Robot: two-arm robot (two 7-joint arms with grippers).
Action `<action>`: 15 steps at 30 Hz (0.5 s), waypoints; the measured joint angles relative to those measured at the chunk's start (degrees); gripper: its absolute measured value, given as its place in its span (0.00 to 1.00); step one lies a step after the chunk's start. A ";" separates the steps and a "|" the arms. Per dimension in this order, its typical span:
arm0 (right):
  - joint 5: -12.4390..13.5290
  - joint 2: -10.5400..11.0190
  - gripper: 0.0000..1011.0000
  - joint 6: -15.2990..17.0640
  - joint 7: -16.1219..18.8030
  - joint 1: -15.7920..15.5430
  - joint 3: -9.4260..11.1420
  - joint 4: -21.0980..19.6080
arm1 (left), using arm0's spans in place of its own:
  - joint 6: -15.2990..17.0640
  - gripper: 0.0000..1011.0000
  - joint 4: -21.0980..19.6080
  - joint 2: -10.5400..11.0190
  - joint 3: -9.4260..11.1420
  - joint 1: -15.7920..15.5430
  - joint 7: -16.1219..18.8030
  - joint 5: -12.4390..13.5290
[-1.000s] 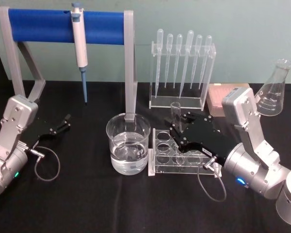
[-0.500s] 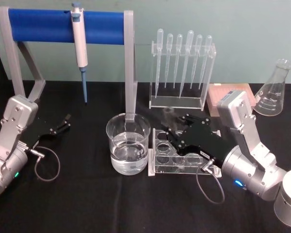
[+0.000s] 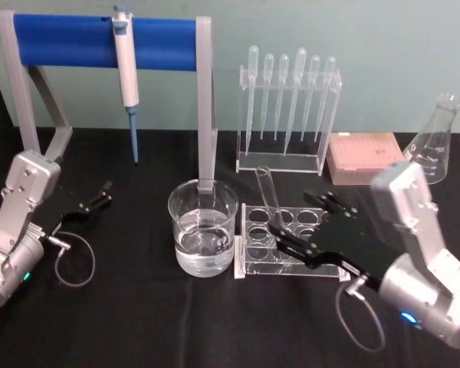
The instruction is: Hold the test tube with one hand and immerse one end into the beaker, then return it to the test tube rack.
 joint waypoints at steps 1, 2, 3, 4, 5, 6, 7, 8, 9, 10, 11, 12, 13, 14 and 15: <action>0.21 0.31 0.81 0.22 -0.25 -0.92 0.53 -0.87 | 0.00 0.99 0.00 0.00 0.00 0.00 0.00 0.00; 0.43 0.61 0.84 0.46 -0.48 -1.78 1.15 -1.68 | 0.00 0.99 0.00 0.00 0.00 0.00 0.00 0.00; 0.88 1.17 0.86 0.83 -0.89 -3.32 2.31 -3.02 | 0.00 0.99 0.00 0.00 0.01 0.00 0.00 0.00; 1.10 1.42 0.91 0.90 -1.04 -4.05 2.93 -3.58 | 0.00 0.99 0.00 0.00 0.00 0.00 0.00 0.00; 1.36 1.64 0.92 0.95 -1.24 -4.66 3.54 -3.94 | 0.00 0.99 0.00 0.00 0.00 0.00 0.00 0.00; 1.79 2.03 0.95 0.90 -1.62 -5.90 4.90 -4.46 | 0.00 0.99 0.00 0.00 0.00 0.00 0.00 0.00; 1.92 2.12 0.96 0.80 -1.81 -6.29 5.51 -4.51 | 0.00 0.99 0.00 0.00 0.00 0.00 0.00 0.00; 2.06 2.15 0.99 0.27 -2.53 -7.07 6.87 -4.42 | 0.00 0.99 0.00 0.00 0.00 0.00 0.00 0.00; 2.05 2.06 0.99 -0.10 -2.99 -7.43 7.63 -4.16 | 0.00 0.99 0.00 0.00 0.00 0.00 0.00 0.00; 1.96 1.89 0.99 -0.55 -3.63 -7.69 8.32 -3.77 | 0.00 0.99 0.00 0.00 0.00 0.00 0.00 0.00; 1.69 1.62 0.99 -1.09 -4.34 -7.89 8.95 -3.37 | 0.00 0.99 0.00 0.00 0.00 0.00 0.00 0.00; 1.30 1.25 0.99 -1.67 -5.14 -8.03 9.59 -2.81 | 0.00 0.99 0.00 0.00 0.00 0.00 0.00 0.00; 0.25 0.44 0.99 -2.59 -7.08 -8.11 10.62 -1.60 | 0.00 0.99 0.00 0.00 0.00 0.00 0.00 0.00; -0.44 -0.04 0.99 -3.01 -8.08 -8.10 11.02 -0.92 | 0.00 0.99 0.00 0.00 0.00 0.00 0.00 0.00; -1.10 -0.52 0.99 -3.36 -9.21 -8.02 11.36 -0.18 | 0.00 0.99 0.00 0.00 0.00 0.00 0.00 0.00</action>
